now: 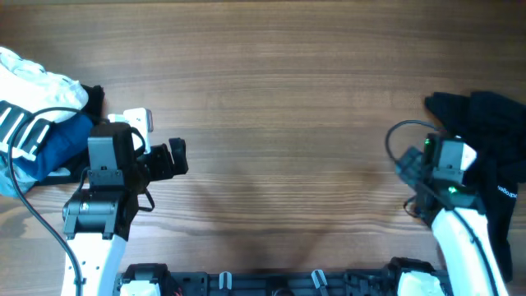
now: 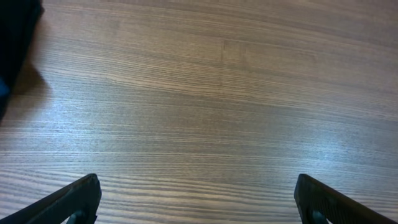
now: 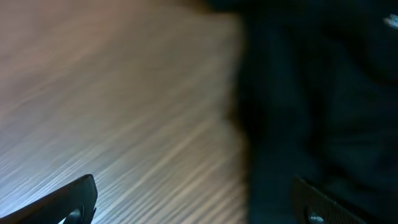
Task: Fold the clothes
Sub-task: 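Grasp the black polo shirt with the right gripper and drag it toward center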
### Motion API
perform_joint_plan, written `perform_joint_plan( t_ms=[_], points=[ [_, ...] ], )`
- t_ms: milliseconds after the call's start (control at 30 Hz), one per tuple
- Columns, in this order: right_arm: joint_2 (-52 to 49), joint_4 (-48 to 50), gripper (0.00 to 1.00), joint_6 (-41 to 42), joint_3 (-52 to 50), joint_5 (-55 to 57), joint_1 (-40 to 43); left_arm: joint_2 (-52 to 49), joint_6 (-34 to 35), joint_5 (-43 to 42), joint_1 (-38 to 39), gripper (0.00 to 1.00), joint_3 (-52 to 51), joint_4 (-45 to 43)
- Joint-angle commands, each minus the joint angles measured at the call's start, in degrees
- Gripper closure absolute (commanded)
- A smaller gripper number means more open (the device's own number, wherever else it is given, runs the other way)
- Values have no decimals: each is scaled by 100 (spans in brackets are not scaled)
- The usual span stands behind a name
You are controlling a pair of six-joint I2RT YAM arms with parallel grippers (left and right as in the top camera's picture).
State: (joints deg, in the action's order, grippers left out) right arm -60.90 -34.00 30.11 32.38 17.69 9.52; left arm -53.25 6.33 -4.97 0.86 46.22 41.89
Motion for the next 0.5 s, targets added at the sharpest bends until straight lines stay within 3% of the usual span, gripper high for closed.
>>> perform_joint_plan(
  t_ms=[0,200,333,400,433,467],
  points=[
    [-470,262,2,459,105,584,640,-11,35,-11,37,0,83,-55],
    [-1325,713,20,260,105,518,1093,-11,33,-11,37,2,83,-55],
    [-1707,697,63,133,105,568,1093,-11,35,-11,37,15,83,-68],
    [-1788,697,87,133,105,584,1093,-11,35,-11,37,31,83,-68],
    [-1792,691,96,133,105,581,1093,-11,35,-11,37,35,83,-68],
    [-1790,671,96,136,105,581,1093,-11,33,-11,37,36,83,-68]
  ],
)
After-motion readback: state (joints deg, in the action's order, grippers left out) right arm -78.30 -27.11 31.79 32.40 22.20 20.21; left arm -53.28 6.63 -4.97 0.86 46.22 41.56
